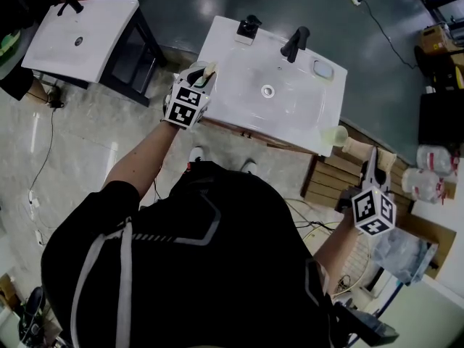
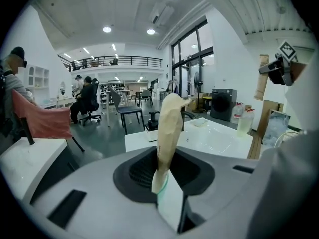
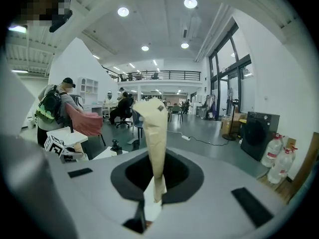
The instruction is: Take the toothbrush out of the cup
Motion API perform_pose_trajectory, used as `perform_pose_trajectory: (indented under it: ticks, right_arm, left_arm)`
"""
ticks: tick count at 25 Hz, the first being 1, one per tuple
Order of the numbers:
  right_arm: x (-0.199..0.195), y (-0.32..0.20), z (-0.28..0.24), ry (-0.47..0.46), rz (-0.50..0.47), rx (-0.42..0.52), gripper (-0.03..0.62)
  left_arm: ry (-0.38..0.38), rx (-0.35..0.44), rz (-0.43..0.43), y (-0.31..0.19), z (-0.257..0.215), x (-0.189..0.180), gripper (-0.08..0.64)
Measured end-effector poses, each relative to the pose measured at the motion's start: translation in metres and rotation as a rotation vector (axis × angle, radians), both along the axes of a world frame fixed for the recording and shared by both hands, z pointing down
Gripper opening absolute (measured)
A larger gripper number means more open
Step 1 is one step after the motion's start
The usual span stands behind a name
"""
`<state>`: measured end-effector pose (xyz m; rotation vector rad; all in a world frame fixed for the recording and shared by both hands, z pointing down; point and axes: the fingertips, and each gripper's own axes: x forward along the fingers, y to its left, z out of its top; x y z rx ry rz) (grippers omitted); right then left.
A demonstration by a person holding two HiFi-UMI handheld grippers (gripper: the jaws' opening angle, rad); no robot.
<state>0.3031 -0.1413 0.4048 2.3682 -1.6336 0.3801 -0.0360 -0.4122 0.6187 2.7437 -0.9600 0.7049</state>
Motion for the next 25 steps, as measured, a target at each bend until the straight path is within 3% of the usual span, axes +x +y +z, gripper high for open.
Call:
perform_pose_trajectory:
  ticks: [14, 25]
  right_arm:
    - [0.019, -0.005, -0.004, -0.025, -0.036, 0.065, 0.020]
    - [0.035, -0.020, -0.011, -0.055, -0.094, 0.126, 0.020]
  left_arm:
    - [0.012, 0.054, -0.059, -0.003, -0.036, -0.008, 0.044]
    - [0.090, 0.112, -0.124, 0.000, -0.092, -0.019, 0.038]
